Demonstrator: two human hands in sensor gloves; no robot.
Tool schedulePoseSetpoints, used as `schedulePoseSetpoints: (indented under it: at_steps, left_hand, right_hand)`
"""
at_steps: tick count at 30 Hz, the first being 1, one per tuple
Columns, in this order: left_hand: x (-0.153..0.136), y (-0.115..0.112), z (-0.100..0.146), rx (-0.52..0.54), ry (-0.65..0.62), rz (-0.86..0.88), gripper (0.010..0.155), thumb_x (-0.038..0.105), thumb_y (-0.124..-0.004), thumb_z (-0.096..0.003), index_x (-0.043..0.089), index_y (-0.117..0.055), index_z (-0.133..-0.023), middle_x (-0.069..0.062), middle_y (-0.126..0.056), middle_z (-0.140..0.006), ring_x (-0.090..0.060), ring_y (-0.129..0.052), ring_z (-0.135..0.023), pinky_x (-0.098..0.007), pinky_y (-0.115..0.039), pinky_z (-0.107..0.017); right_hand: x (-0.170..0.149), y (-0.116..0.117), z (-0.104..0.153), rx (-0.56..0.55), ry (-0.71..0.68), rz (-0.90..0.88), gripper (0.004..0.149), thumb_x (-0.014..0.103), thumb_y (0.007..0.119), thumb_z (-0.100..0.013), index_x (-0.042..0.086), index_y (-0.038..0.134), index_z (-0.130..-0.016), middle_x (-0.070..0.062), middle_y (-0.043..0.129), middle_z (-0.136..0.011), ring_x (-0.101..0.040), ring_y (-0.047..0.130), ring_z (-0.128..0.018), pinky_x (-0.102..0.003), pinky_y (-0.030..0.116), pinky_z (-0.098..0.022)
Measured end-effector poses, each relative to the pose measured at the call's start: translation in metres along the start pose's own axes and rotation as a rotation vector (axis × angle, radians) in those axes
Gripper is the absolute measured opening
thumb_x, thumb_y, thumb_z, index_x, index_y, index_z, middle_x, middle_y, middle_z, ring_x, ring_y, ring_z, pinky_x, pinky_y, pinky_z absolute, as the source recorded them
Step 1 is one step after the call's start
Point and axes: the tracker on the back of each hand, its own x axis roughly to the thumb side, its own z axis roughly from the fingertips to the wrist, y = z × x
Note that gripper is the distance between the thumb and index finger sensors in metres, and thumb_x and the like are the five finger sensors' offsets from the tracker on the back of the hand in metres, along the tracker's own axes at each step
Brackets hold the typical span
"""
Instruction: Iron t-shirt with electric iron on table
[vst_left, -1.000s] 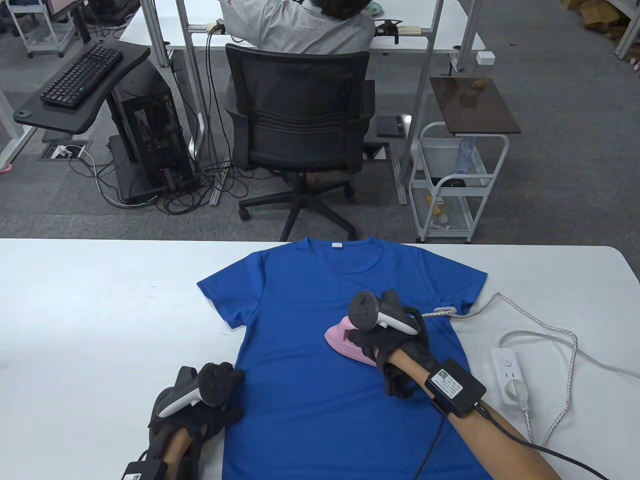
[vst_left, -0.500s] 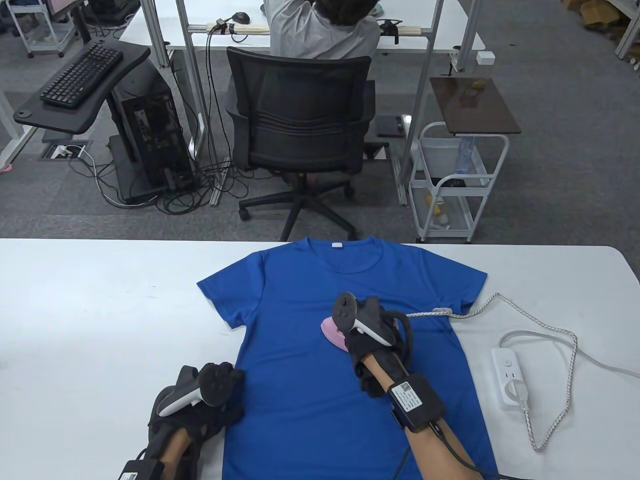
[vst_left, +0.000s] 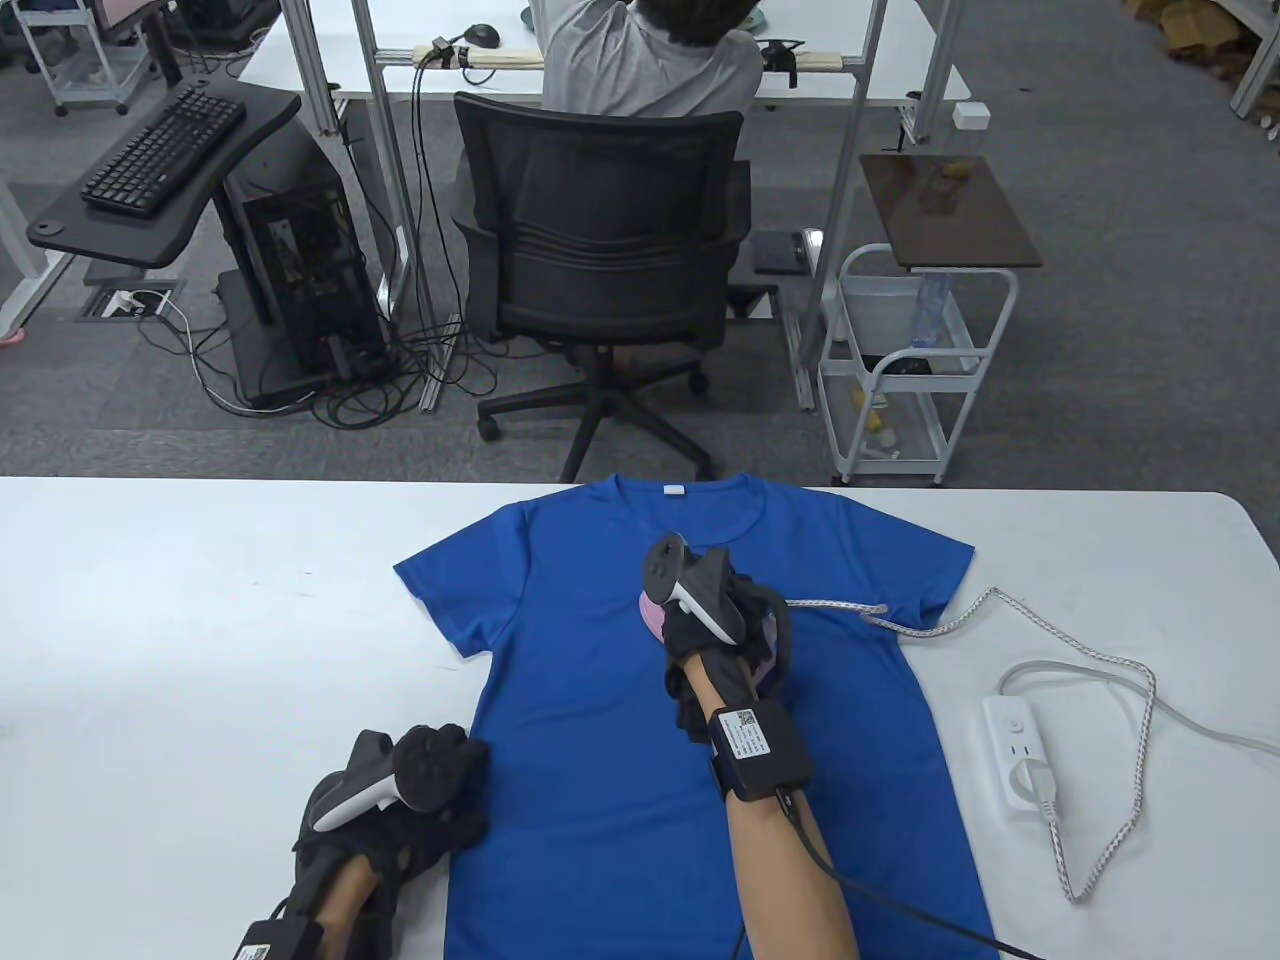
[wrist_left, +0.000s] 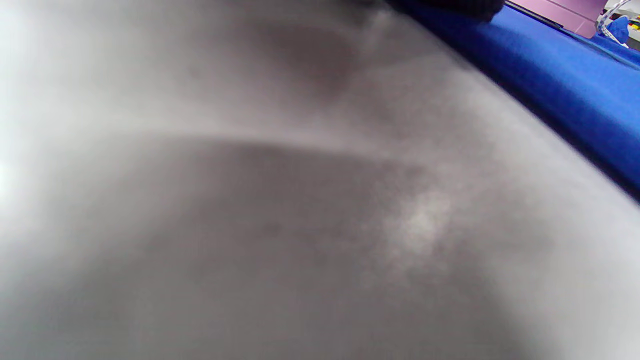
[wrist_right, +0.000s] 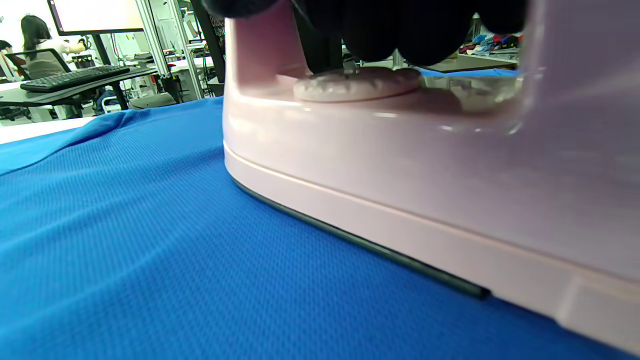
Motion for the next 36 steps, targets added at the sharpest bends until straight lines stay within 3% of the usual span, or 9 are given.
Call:
schedulePoseSetpoints:
  at_steps: [21, 28, 36]
  left_hand:
    - [-0.003, 0.001, -0.001, -0.017, 0.008, 0.039, 0.078, 0.052, -0.067, -0.0474, 0.034, -0.024, -0.110, 0.003, -0.013, -0.116, -0.032, -0.010, -0.107, -0.055, -0.020, -0.074]
    - [-0.001, 0.003, 0.000, 0.005, 0.012, -0.001, 0.078, 0.052, -0.068, -0.0471, 0.033, -0.026, -0.110, 0.002, -0.017, -0.117, -0.034, -0.015, -0.109, -0.056, -0.025, -0.076]
    - [-0.004, 0.004, 0.005, 0.000, 0.015, -0.038, 0.078, 0.054, -0.068, -0.0464, 0.034, -0.027, -0.110, 0.002, -0.018, -0.118, -0.032, -0.019, -0.110, -0.056, -0.029, -0.076]
  right_hand:
    - [0.018, 0.005, 0.056, 0.041, -0.285, 0.019, 0.067, 0.035, 0.064, -0.047, 0.006, 0.056, -0.107, -0.026, 0.069, -0.094, -0.047, 0.078, -0.078, -0.063, 0.066, -0.061]
    - [0.020, 0.005, 0.047, 0.015, -0.228, 0.020, 0.067, 0.035, 0.064, -0.046, 0.007, 0.057, -0.106, -0.025, 0.071, -0.093, -0.046, 0.079, -0.077, -0.062, 0.067, -0.060]
    - [0.020, 0.004, 0.018, -0.012, -0.097, 0.001, 0.067, 0.035, 0.064, -0.046, 0.007, 0.057, -0.107, -0.024, 0.070, -0.093, -0.046, 0.079, -0.077, -0.061, 0.067, -0.061]
